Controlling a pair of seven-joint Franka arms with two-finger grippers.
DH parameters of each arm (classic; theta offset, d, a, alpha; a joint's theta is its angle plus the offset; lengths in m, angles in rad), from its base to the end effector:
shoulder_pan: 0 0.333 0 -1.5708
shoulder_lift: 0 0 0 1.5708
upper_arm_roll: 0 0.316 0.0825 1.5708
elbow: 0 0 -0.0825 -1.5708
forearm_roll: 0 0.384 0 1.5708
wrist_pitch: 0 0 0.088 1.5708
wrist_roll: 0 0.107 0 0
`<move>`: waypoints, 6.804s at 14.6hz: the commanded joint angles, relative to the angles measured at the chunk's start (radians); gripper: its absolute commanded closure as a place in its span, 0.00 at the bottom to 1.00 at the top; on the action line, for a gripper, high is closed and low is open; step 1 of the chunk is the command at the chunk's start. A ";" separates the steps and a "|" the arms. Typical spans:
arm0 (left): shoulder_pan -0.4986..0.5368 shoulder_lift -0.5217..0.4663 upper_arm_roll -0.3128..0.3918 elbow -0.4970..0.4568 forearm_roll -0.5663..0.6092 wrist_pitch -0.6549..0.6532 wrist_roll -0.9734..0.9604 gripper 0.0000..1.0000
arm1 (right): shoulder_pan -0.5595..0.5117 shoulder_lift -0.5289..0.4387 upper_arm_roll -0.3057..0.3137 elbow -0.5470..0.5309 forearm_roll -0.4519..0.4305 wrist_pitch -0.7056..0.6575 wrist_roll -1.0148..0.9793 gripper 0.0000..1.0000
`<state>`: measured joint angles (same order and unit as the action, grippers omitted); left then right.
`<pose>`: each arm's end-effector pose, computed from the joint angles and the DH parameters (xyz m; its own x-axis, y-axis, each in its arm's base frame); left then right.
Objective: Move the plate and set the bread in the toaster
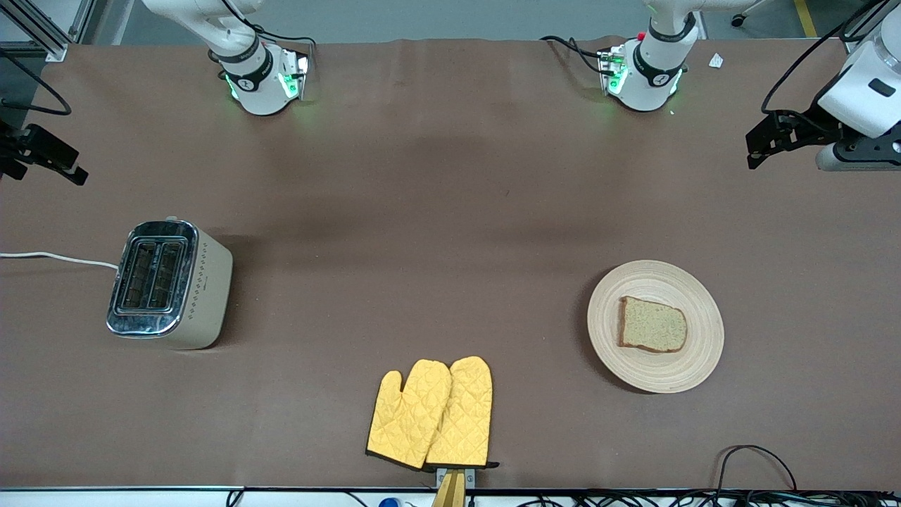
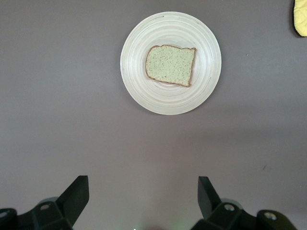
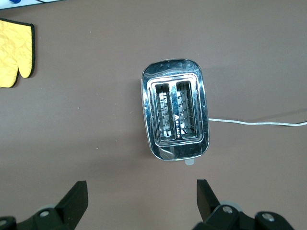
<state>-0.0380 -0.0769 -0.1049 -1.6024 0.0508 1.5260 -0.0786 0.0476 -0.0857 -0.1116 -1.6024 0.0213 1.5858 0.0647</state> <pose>0.5211 -0.0717 0.6472 0.9981 -0.0618 0.0048 -0.0614 -0.9964 -0.0586 0.5284 -0.0345 0.6571 0.9895 -0.1287 0.0664 -0.1266 -0.9913 -0.0352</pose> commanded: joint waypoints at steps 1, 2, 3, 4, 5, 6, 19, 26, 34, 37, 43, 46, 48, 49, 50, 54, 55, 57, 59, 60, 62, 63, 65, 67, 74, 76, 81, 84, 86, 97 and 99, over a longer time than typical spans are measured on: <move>0.001 0.011 -0.004 0.033 0.003 -0.020 -0.015 0.00 | -0.012 0.008 0.007 0.016 -0.001 -0.009 -0.020 0.00; 0.001 0.011 -0.004 0.041 0.003 -0.020 -0.015 0.00 | -0.009 0.008 0.009 0.016 -0.017 -0.009 -0.026 0.00; 0.001 0.011 -0.004 0.044 0.003 -0.020 -0.015 0.00 | -0.008 0.008 0.009 0.016 -0.033 -0.009 -0.048 0.00; 0.001 0.015 -0.004 0.053 0.003 -0.020 -0.014 0.00 | -0.008 0.008 0.009 0.016 -0.038 -0.006 -0.071 0.00; 0.004 0.034 -0.004 0.065 0.004 -0.020 -0.006 0.00 | -0.009 0.008 0.009 0.016 -0.037 -0.006 -0.063 0.00; 0.009 0.052 -0.002 0.085 0.003 -0.020 -0.003 0.00 | -0.009 0.008 0.009 0.016 -0.035 -0.009 -0.054 0.00; 0.163 0.371 0.163 0.107 -0.237 0.189 0.167 0.00 | -0.011 0.008 0.009 0.016 -0.029 -0.012 -0.043 0.00; 0.338 0.607 0.163 0.120 -0.549 0.339 0.468 0.00 | -0.011 0.006 0.009 0.016 -0.029 -0.012 -0.043 0.00; 0.394 0.822 0.159 0.170 -0.844 0.339 0.703 0.17 | -0.011 0.006 0.009 0.016 -0.029 -0.012 -0.043 0.00; 0.395 0.859 0.157 0.170 -0.926 0.333 0.744 0.25 | -0.011 0.006 0.009 0.015 -0.029 -0.012 -0.043 0.00; 0.395 0.916 0.148 0.168 -0.990 0.312 0.844 0.39 | -0.011 0.006 0.009 0.015 -0.029 -0.012 -0.043 0.00; 0.395 0.937 0.146 0.168 -1.026 0.300 0.870 0.42 | -0.011 0.006 0.009 0.015 -0.029 -0.012 -0.043 0.00; 0.395 0.957 0.146 0.170 -1.039 0.286 0.890 0.43 | -0.011 0.007 0.009 0.015 -0.029 -0.012 -0.043 0.00; 0.394 0.960 0.146 0.170 -1.042 0.286 0.893 0.45 | -0.011 0.008 0.009 0.016 -0.029 -0.012 -0.045 0.00; 0.394 0.965 0.146 0.170 -1.042 0.286 0.893 0.47 | -0.011 0.008 0.009 0.016 -0.029 -0.012 -0.043 0.00; 0.394 0.980 0.142 0.170 -1.049 0.286 0.895 0.55 | -0.011 0.006 0.009 0.015 -0.029 -0.013 -0.043 0.00; 0.394 0.982 0.136 0.170 -1.051 0.286 0.895 0.57 | -0.011 0.007 0.009 0.015 -0.029 -0.013 -0.043 0.00; 0.394 0.988 0.134 0.170 -1.051 0.286 0.895 0.62 | -0.011 0.006 0.009 0.015 -0.029 -0.012 -0.043 0.00; 0.394 0.991 0.134 0.168 -1.051 0.286 0.893 0.70 | -0.011 0.006 0.009 0.015 -0.029 -0.012 -0.045 0.00; 0.394 0.993 0.134 0.170 -1.051 0.286 0.893 0.73 | -0.011 0.006 0.009 0.016 -0.029 -0.013 -0.043 0.00; 0.394 0.999 0.134 0.170 -1.051 0.286 0.895 0.82 | -0.011 0.006 0.009 0.015 -0.029 -0.012 -0.043 0.00; 0.394 0.999 0.134 0.168 -1.052 0.286 0.895 0.90 | -0.011 0.006 0.009 0.015 -0.029 -0.012 -0.043 0.00; 0.394 0.999 0.133 0.168 -1.062 0.286 0.895 0.99 | -0.011 0.006 0.009 0.015 -0.029 -0.013 -0.043 0.00; 0.395 0.997 0.108 0.171 -1.062 0.286 0.898 1.00 | -0.012 0.006 0.009 0.015 -0.029 -0.012 -0.043 0.00; 0.398 0.961 -0.024 0.194 -1.060 0.266 0.890 1.00 | -0.014 0.006 0.009 0.013 -0.029 -0.012 -0.045 0.00; 0.392 0.941 -0.073 0.190 -1.051 0.247 0.882 1.00 | -0.015 0.007 0.007 0.012 -0.029 -0.010 -0.045 0.00; 0.334 0.916 -0.185 0.164 -1.048 0.249 0.820 1.00 | -0.015 0.008 0.006 0.010 -0.027 0.019 -0.049 0.00; 0.245 0.916 -0.191 0.165 -1.062 0.261 0.800 1.00 | -0.018 0.014 0.006 0.009 -0.027 0.025 -0.049 0.00; 0.205 0.916 -0.196 0.160 -1.066 0.292 0.787 1.00 | -0.018 0.014 0.004 0.009 -0.027 0.029 -0.051 0.00; 0.123 0.919 -0.460 -0.068 -1.195 0.837 0.786 1.00 | -0.017 0.014 0.004 0.004 -0.038 -0.006 -0.046 0.00; 0.096 0.925 -0.475 -0.073 -1.242 0.893 0.787 1.00 | -0.018 0.015 0.004 0.002 -0.035 -0.007 -0.048 0.00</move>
<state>0.0676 0.8690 -0.5581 -1.6528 -1.1260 2.3823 0.7081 0.0470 -0.0728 -0.1178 -1.6012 -0.0039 1.5860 0.0220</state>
